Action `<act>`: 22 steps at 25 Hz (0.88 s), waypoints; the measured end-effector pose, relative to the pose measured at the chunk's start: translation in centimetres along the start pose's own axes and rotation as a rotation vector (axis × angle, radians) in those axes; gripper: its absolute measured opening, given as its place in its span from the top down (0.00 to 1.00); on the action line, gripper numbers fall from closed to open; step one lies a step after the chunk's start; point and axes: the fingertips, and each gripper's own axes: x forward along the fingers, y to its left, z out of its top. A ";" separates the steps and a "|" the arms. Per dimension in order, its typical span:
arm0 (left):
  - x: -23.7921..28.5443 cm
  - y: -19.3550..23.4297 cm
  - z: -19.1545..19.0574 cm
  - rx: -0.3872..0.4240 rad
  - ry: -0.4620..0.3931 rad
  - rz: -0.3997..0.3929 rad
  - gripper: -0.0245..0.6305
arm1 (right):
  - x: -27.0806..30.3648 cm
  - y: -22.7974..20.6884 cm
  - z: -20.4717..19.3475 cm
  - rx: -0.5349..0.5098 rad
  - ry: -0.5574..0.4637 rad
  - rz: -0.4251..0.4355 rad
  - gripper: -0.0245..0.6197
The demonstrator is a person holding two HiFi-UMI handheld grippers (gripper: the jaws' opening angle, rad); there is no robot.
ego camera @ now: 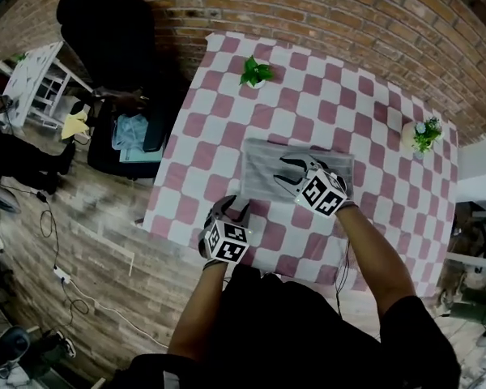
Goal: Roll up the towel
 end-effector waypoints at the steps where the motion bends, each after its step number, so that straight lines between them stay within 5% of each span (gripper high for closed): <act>1: 0.2 0.1 0.0 -0.002 0.003 0.002 0.71 | 1.0 -0.4 0.5 -0.002 0.011 0.021 0.68; 11: 1.8 1.2 0.1 -0.015 -0.007 0.006 0.63 | 8.5 -3.7 1.8 -0.002 0.124 0.141 0.66; 22: 2.7 0.8 0.4 -0.063 -0.007 -0.083 0.68 | 12.7 -4.3 1.6 0.034 0.212 0.263 0.66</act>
